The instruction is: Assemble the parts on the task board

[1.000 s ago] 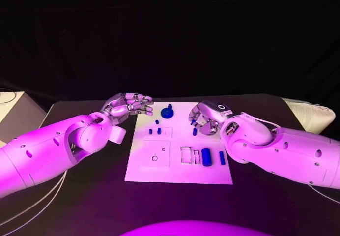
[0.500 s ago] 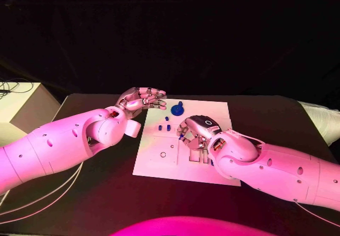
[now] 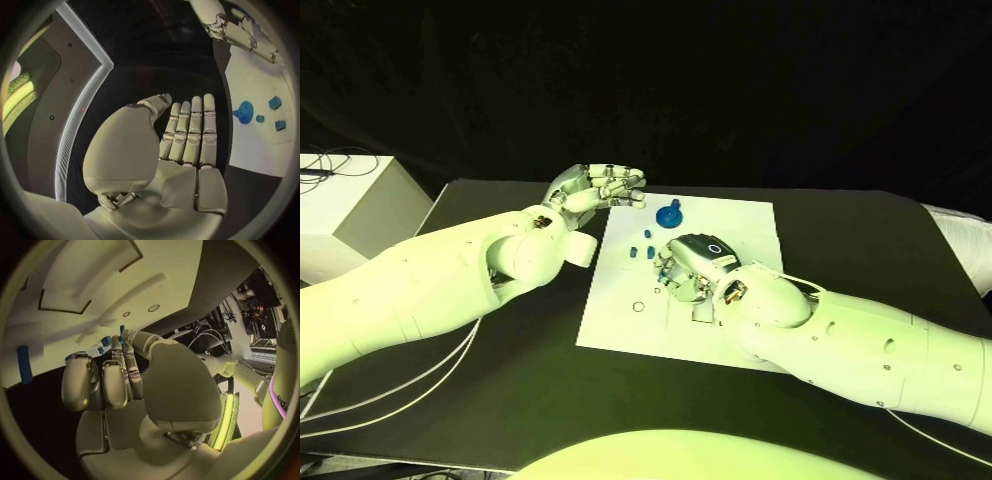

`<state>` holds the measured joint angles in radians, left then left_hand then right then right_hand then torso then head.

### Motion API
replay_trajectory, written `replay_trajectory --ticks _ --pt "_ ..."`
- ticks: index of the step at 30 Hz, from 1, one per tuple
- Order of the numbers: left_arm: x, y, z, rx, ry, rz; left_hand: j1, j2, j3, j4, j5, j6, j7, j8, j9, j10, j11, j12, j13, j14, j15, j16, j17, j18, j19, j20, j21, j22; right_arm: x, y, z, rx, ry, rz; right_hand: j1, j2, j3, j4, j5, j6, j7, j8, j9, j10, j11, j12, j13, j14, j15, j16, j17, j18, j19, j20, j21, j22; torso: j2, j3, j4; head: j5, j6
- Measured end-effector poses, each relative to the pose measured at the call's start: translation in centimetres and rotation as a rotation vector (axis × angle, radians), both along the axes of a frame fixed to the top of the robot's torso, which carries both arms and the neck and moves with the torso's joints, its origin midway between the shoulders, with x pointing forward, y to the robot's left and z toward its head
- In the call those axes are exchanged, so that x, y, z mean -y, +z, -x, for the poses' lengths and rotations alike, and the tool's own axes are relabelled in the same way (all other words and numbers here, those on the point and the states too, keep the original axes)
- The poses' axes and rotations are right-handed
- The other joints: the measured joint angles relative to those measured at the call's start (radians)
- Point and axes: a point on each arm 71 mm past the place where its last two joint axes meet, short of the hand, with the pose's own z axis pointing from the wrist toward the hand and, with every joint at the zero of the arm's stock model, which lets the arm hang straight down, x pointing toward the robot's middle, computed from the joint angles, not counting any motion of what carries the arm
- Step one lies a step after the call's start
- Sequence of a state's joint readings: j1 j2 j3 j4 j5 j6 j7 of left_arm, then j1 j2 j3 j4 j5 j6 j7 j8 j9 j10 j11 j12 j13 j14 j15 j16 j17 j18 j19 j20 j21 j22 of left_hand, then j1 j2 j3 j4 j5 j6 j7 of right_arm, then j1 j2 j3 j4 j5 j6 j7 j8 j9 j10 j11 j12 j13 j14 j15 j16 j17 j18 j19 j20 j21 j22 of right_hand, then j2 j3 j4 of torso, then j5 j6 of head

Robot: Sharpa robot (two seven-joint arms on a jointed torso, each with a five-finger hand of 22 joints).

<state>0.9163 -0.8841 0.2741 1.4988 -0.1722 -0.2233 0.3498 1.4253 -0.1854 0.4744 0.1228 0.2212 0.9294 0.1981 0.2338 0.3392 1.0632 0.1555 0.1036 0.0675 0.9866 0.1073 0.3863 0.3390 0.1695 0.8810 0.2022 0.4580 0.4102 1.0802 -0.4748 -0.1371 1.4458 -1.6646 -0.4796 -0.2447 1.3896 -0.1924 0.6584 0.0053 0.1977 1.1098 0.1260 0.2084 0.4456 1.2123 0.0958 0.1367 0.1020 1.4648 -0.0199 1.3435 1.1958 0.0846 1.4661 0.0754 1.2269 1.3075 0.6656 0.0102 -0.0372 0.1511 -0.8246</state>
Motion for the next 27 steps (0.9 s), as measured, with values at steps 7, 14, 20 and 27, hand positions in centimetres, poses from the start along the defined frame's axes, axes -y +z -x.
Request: replay_trajectory --ticks 7,14,20,27 --pt "0.0 0.1 0.0 0.004 0.009 0.004 0.0 0.0 -0.003 0.003 0.0 0.0 0.0 0.0 0.0 0.0 0.0 0.0 0.0 0.0 0.0 0.0 0.001 0.0 0.002 0.002 0.0 -0.001 -0.3 -0.1 0.1 -0.004 0.007 0.01 -0.002 -0.002 0.0 0.0 0.006 0.0 0.0 0.0 0.0 0.0 0.0 -0.002 0.0 0.0 0.0 0.0 0.0 0.0 0.0 0.0 0.0 0.0 0.0 0.0003 -0.0012 0.007 -0.011" --pt "-0.1 0.1 0.0 0.004 0.011 0.006 0.0 0.0 -0.003 0.003 0.0 0.0 0.0 0.0 -0.001 0.0 0.0 0.0 0.0 0.0 0.0 -0.004 0.001 0.0 0.004 0.004 0.0 -0.001 -0.4 -0.4 0.3 -0.015 0.015 0.024 -0.002 -0.002 0.0 0.0 0.006 0.0 0.0 0.0 0.0 0.0 0.0 0.002 0.0 0.0 0.0 0.0 0.0 0.0 0.0 0.0 0.0 0.0 0.0 0.0009 -0.0008 0.011 -0.019" --pt "-0.1 0.1 0.0 0.004 0.012 0.006 0.0 0.0 -0.003 0.003 0.0 0.0 0.0 0.0 -0.001 0.0 0.0 0.0 0.0 0.0 0.0 -0.004 0.001 0.0 0.004 0.004 0.0 -0.001 -0.4 -0.6 0.4 -0.024 0.017 0.036 -0.002 -0.002 0.003 -0.003 0.006 0.0 0.0 0.0 0.0 0.0 0.0 0.002 0.0 0.0 0.0 0.0 0.0 0.0 0.0 0.0 0.0 0.0 -0.001 0.0007 -0.0007 0.013 -0.022" --pt "-0.1 0.1 0.0 0.004 0.012 0.007 0.0 0.0 -0.003 0.003 0.0 0.0 0.0 -0.002 -0.001 0.0 0.0 0.0 0.0 0.0 0.0 -0.004 0.002 0.0 0.004 0.004 0.0 -0.001 -0.6 -1.0 0.5 -0.037 0.02 0.047 -0.001 -0.001 0.003 -0.003 0.006 0.0 0.0 0.0 -0.001 0.0 0.0 0.002 0.0 0.0 0.0 0.0 0.0 0.0 0.0 0.0 0.0 0.0 -0.001 0.0 0.0001 0.014 -0.027"
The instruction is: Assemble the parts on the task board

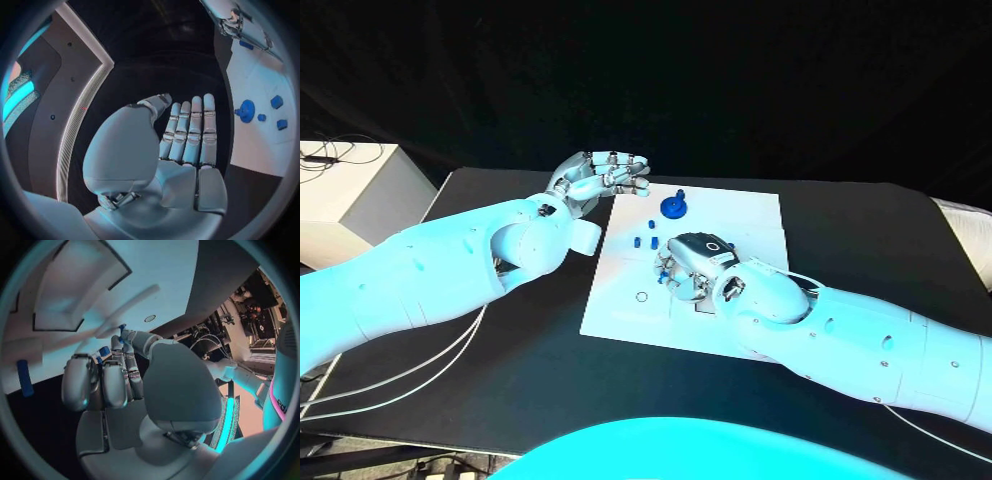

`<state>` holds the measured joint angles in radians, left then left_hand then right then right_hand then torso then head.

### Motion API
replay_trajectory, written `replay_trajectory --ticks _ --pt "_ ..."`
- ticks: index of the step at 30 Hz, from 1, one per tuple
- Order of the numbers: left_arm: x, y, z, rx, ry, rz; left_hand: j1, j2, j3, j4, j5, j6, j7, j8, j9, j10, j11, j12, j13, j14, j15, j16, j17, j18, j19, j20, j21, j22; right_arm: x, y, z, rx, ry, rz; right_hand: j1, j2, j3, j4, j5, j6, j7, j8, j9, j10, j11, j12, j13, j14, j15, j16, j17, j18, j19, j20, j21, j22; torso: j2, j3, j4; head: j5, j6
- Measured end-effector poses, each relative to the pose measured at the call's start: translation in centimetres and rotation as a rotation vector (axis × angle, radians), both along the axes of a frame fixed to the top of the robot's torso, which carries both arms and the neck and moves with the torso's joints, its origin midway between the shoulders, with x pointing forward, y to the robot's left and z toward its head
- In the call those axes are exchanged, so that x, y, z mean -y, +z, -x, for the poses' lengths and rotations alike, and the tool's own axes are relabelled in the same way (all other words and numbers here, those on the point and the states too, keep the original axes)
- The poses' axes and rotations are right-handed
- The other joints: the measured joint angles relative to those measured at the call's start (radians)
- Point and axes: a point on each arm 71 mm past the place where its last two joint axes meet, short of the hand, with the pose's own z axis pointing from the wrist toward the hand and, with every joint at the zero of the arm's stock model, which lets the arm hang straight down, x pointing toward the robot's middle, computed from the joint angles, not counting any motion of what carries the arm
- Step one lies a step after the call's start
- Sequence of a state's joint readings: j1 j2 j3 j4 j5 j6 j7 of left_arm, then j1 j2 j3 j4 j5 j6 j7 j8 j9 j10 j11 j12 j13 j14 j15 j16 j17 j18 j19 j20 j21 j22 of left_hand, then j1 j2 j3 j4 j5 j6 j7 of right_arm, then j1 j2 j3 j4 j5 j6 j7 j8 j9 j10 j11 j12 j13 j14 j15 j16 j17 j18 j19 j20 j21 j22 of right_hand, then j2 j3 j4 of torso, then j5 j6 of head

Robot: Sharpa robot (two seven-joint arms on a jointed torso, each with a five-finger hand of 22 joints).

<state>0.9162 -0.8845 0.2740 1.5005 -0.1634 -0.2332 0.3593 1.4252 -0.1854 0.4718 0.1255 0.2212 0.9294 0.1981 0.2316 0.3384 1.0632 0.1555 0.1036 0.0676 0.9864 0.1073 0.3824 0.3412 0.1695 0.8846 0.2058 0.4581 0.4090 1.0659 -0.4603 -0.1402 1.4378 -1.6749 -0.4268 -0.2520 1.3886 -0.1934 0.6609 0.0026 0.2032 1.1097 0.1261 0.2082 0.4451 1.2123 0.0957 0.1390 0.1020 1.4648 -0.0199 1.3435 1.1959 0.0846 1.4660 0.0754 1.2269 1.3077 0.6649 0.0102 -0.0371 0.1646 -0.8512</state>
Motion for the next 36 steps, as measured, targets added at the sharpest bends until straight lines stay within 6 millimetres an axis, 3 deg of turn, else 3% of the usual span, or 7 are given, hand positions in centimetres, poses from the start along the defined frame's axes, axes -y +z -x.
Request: replay_trajectory --ticks 36 --pt "-0.03 -0.04 -0.02 -0.002 0.0 0.0 0.0 0.0 0.0 0.0 0.0 0.0 0.0 -0.002 -0.001 0.0 0.0 0.0 0.0 0.0 0.0 0.0 0.002 0.0 0.0 0.0 -0.004 -0.002 -0.49 -0.09 0.08 0.004 0.009 0.032 0.001 0.001 0.0 0.0 0.0 -0.003 0.0 -0.002 0.002 0.0 0.0 -0.002 0.008 0.0 0.0 0.0 -0.001 0.0 0.0 0.0 0.0 0.0 0.0 0.0 -0.0001 0.004 -0.016"
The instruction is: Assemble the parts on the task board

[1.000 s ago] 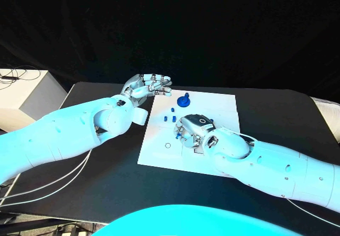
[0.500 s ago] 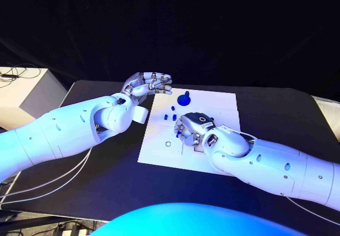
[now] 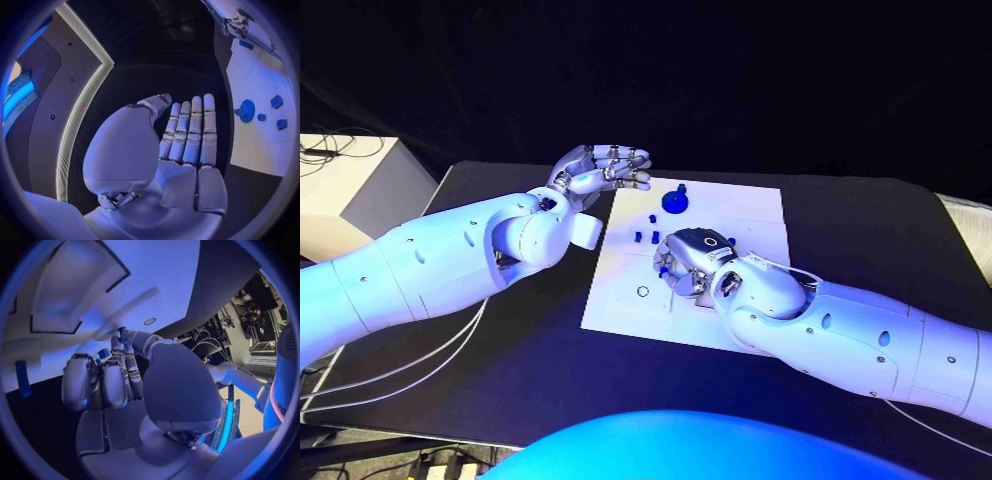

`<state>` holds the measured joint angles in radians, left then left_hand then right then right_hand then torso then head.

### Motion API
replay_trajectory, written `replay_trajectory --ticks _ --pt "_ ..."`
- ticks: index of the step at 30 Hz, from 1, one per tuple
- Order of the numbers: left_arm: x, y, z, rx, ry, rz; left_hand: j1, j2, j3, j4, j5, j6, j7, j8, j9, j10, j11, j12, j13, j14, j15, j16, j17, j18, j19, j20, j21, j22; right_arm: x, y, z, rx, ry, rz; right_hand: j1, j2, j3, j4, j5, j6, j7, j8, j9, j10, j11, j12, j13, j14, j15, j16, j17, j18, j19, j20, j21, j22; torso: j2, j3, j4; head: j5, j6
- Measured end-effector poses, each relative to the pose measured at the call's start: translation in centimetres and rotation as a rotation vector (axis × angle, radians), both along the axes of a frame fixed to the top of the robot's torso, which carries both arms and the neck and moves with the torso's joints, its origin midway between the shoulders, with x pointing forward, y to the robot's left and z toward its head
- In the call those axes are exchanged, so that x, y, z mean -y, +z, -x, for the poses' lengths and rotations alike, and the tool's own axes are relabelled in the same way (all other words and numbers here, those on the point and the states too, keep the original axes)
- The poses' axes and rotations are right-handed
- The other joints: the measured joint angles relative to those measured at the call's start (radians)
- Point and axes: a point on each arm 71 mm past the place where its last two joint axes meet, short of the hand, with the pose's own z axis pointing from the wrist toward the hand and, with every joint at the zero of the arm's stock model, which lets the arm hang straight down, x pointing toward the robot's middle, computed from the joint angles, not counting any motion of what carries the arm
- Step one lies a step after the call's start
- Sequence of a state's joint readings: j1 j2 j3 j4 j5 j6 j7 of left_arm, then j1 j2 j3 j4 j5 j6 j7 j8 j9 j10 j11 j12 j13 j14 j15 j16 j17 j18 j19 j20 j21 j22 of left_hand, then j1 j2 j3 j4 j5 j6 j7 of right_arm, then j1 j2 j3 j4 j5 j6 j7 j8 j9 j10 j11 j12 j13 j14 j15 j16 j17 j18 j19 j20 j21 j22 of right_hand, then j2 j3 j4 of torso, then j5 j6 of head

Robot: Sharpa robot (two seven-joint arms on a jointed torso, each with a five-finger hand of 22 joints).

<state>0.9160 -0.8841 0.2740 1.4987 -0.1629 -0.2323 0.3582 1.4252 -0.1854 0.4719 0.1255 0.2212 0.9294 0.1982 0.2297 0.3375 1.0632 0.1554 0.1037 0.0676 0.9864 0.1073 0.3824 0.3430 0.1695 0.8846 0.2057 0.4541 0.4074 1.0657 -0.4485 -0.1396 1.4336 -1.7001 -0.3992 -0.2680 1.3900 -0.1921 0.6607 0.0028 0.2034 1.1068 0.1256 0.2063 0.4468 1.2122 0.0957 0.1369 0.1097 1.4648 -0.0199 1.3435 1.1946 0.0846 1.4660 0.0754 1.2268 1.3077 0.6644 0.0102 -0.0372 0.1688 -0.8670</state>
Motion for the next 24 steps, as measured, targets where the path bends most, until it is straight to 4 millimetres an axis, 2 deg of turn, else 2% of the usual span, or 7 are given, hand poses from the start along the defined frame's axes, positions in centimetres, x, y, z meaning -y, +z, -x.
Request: replay_trajectory --ticks 11,14,16,17,20,22,24 --pt "-0.06 -0.01 0.01 0.0 0.001 -0.001 0.0 0.0 0.0 0.0 0.0 0.0 0.0 0.0 0.0 0.0 0.0 0.0 0.0 0.0 0.0 0.0 0.0 0.0 0.0 0.0 0.0 0.0 -0.23 -0.07 0.12 -0.016 0.017 0.033 -0.015 0.001 -0.009 -0.004 0.0 -0.002 -0.002 -0.002 0.003 0.0 0.0 -0.006 0.034 0.0 0.0 -0.005 -0.006 0.0 0.0 0.0 -0.012 0.0 0.0 -0.0002 -0.0006 0.0 -0.003" --pt "-0.07 -0.01 0.01 0.0 0.001 -0.001 0.0 0.0 0.0 0.0 0.0 0.0 0.0 0.0 0.0 0.0 0.0 0.0 0.0 0.0 0.0 0.0 0.0 0.0 0.0 0.0 0.0 0.0 -0.24 -0.08 0.15 -0.015 0.016 0.036 -0.027 -0.005 -0.019 -0.002 0.0 -0.014 0.009 -0.003 0.002 -0.007 -0.007 -0.014 0.041 0.0 0.0 -0.008 -0.011 0.0 0.0 0.0 -0.028 0.0 0.0 0.0 -0.0009 0.0 -0.004" --pt "-0.08 0.0 0.01 -0.001 0.001 -0.001 0.0 0.0 -0.002 -0.002 0.0 0.0 0.0 0.0 0.0 0.0 0.0 0.0 0.0 0.0 0.0 -0.005 0.001 0.0 0.0 0.0 0.0 0.0 -0.24 -0.11 0.17 -0.015 0.016 0.037 -0.042 -0.009 -0.019 -0.002 0.003 -0.042 0.016 -0.02 -0.003 -0.014 -0.014 -0.031 0.04 0.003 0.004 -0.012 -0.017 0.0 -0.004 0.004 -0.049 0.0 0.0 0.0 -0.0012 0.0 -0.004" --pt "-0.09 0.0 0.01 -0.001 0.001 -0.001 0.0 0.0 -0.003 -0.003 0.0 0.0 0.0 0.0 0.0 0.0 0.0 0.0 0.0 0.0 0.0 -0.005 0.001 0.0 0.0 0.0 0.0 0.0 -0.22 -0.18 0.2 -0.016 0.015 0.038 -0.049 -0.015 -0.022 0.0 0.006 -0.06 0.022 -0.034 -0.01 -0.023 -0.015 -0.042 0.036 0.002 0.013 -0.02 -0.028 0.0 -0.011 0.011 -0.069 0.0 0.0 0.0001 -0.0012 0.0 -0.004" --pt "-0.1 0.0 0.01 -0.001 0.001 -0.001 0.0 0.0 -0.003 -0.003 0.0 0.0 0.0 0.0 0.0 0.0 0.0 0.0 0.0 0.0 0.0 -0.005 0.001 0.0 0.0 0.0 0.0 0.0 -0.17 -0.25 0.22 -0.017 0.014 0.039 -0.062 -0.047 -0.029 0.007 0.006 -0.101 0.033 -0.062 -0.023 -0.086 0.001 -0.064 0.023 -0.005 0.026 -0.051 -0.074 0.0 -0.035 0.027 -0.145 0.0 -0.001 0.0006 -0.0016 0.0 -0.004" --pt "-0.1 0.0 0.01 -0.001 0.001 -0.001 0.0 0.0 -0.003 -0.003 0.0 0.0 0.0 0.0 -0.001 0.0 0.0 0.0 0.0 0.0 0.0 -0.005 0.001 0.0 0.0 0.0 0.0 0.0 -0.16 -0.3 0.26 -0.018 0.015 0.038 -0.058 -0.056 -0.044 0.008 0.006 -0.129 0.031 -0.079 -0.031 -0.131 0.004 -0.077 -0.001 -0.019 0.036 -0.078 -0.114 0.001 -0.058 0.031 -0.208 -0.006 -0.001 0.0006 -0.0016 0.0 -0.004" --pt "-0.12 0.0 0.01 -0.001 0.002 -0.002 0.0 0.0 -0.003 -0.003 0.0 0.0 0.0 0.0 -0.001 0.0 0.0 0.0 0.0 0.0 0.0 -0.005 0.001 0.0 0.0 0.0 0.0 -0.001 -0.19 -0.35 0.32 -0.019 0.017 0.037 -0.061 -0.061 -0.066 0.009 0.006 -0.153 0.025 -0.095 -0.038 -0.161 0.008 -0.072 -0.008 -0.036 0.037 -0.101 -0.149 0.023 -0.076 0.036 -0.261 -0.029 -0.001 0.0006 -0.0016 0.0 -0.003"
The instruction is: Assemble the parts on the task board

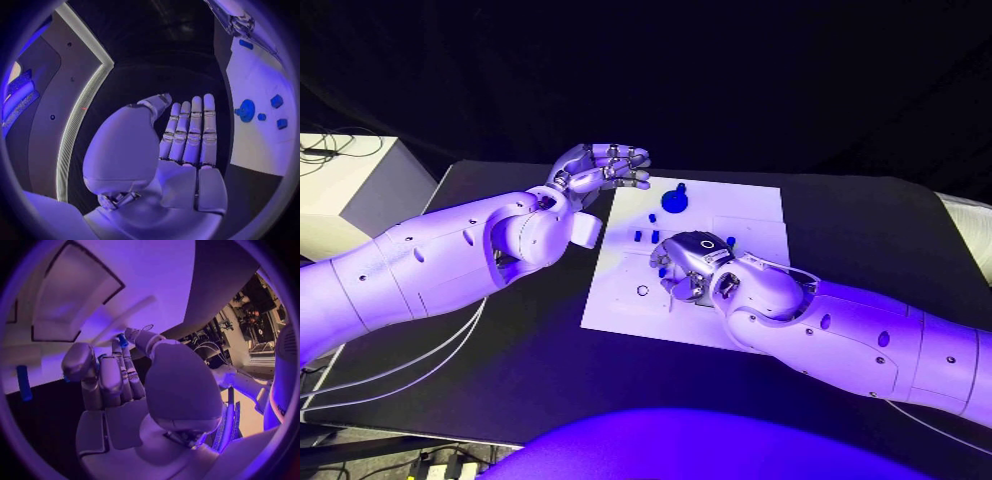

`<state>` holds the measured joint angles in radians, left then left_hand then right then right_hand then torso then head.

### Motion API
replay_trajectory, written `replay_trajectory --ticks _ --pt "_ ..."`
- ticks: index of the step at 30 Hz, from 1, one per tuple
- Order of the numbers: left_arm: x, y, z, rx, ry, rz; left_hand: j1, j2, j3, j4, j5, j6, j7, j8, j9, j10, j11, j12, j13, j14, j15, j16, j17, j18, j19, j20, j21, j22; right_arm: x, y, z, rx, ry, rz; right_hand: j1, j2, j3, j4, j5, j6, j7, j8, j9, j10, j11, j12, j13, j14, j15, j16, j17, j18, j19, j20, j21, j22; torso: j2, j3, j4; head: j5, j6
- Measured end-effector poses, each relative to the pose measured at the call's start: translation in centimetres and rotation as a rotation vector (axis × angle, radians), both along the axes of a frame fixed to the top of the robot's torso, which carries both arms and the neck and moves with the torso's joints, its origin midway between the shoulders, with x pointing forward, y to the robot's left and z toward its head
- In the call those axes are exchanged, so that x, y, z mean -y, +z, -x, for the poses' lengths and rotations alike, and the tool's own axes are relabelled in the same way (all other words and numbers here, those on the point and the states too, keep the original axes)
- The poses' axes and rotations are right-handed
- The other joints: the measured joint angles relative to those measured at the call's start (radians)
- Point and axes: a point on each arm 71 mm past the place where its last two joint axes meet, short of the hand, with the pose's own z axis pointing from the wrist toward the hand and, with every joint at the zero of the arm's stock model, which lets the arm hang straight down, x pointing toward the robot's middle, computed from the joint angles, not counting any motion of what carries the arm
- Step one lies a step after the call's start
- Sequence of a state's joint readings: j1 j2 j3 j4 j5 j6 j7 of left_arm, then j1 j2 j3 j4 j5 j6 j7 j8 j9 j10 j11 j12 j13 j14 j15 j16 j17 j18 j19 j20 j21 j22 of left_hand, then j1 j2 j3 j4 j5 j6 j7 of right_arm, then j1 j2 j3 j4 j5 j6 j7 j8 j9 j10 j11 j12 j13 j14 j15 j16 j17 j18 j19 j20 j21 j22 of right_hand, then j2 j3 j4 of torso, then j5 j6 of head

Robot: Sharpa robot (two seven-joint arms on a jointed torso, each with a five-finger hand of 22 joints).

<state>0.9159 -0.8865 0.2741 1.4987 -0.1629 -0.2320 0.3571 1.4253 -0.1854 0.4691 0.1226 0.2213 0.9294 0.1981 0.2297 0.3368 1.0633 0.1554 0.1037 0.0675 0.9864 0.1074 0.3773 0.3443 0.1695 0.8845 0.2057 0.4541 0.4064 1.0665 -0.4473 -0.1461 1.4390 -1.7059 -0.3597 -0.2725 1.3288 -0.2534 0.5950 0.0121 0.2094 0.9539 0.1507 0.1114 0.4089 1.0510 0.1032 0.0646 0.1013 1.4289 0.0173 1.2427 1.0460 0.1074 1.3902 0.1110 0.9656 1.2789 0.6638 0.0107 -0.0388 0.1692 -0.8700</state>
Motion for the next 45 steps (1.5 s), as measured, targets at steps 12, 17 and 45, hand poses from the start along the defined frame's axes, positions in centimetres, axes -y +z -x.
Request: replay_trajectory --ticks 12,17,45 --pt "0.0 0.0 0.0 -0.003 -0.002 -0.001 0.0 0.0 0.0 0.0 0.0 0.0 0.0 0.0 0.0 0.0 0.0 0.0 0.0 0.0 0.0 0.0 0.0 0.0 0.0 0.0 0.0 0.0 0.2 -0.2 0.1 0.003 -0.005 -0.014 0.032 0.003 -0.057 -0.008 0.004 -0.032 0.006 -0.019 -0.012 -0.05 0.01 0.018 -0.014 -0.02 0.004 -0.023 -0.046 0.001 -0.026 0.005 -0.106 -0.053 0.0 0.0006 0.0004 -0.003 0.005" --pt "-0.1 -0.1 0.0 -0.005 -0.003 -0.001 0.0 0.0 0.0 0.0 0.0 0.0 0.0 0.0 0.0 0.0 0.0 0.0 0.0 0.0 0.0 0.0 0.0 0.0 0.0 0.0 0.0 0.0 0.6 -0.2 -0.1 0.009 -0.017 -0.02 0.032 0.003 -0.06 -0.01 0.004 -0.032 0.006 -0.019 -0.012 -0.05 0.011 0.022 -0.016 -0.023 0.007 -0.023 -0.052 0.001 -0.026 0.006 -0.111 -0.056 0.0 0.0006 0.0009 -0.005 0.007" --pt "-0.3 -0.3 -0.2 -0.009 0.0 -0.003 0.0 0.0 0.0 0.0 0.0 0.0 0.0 -0.006 -0.003 -0.007 0.0 0.0 0.0 0.002 0.002 -0.004 0.004 0.0 0.004 -0.004 -0.004 -0.001 12.5 7.7 -5.4 0.089 -0.212 -0.082 0.016 -0.013 -0.062 0.04 0.025 -0.001 0.005 -0.019 -0.025 0.017 -0.009 0.102 -0.027 0.034 -0.01 0.119 0.134 -0.018 0.071 -0.009 0.193 0.029 -0.013 -0.0031 -0.0068 -0.055 0.051"
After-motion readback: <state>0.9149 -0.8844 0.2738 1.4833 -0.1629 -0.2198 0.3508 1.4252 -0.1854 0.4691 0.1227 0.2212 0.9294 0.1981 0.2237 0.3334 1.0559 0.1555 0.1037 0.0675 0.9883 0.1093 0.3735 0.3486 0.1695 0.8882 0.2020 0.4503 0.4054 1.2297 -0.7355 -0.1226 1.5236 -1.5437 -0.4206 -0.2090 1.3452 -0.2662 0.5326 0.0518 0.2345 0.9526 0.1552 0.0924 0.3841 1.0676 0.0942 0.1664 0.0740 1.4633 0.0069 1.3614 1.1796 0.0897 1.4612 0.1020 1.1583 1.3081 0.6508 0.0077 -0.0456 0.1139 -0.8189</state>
